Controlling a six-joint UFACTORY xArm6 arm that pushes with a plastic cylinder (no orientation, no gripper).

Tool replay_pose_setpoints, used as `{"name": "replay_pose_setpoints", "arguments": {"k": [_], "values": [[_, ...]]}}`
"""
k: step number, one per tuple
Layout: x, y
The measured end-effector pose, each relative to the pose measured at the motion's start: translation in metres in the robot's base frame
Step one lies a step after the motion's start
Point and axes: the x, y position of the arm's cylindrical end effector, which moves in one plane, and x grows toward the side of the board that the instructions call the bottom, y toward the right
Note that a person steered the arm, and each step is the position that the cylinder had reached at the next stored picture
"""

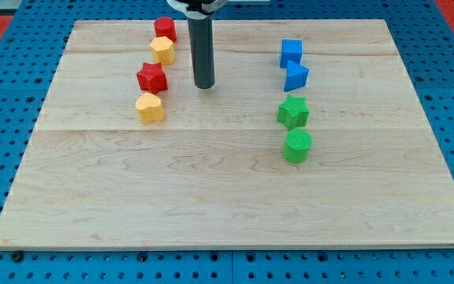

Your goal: Move the blue cube blue triangle and green star towards the green circle

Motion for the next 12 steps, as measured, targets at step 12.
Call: {"name": "replay_pose_setpoints", "arguments": {"k": [12], "values": [[0.046, 0.136]]}}
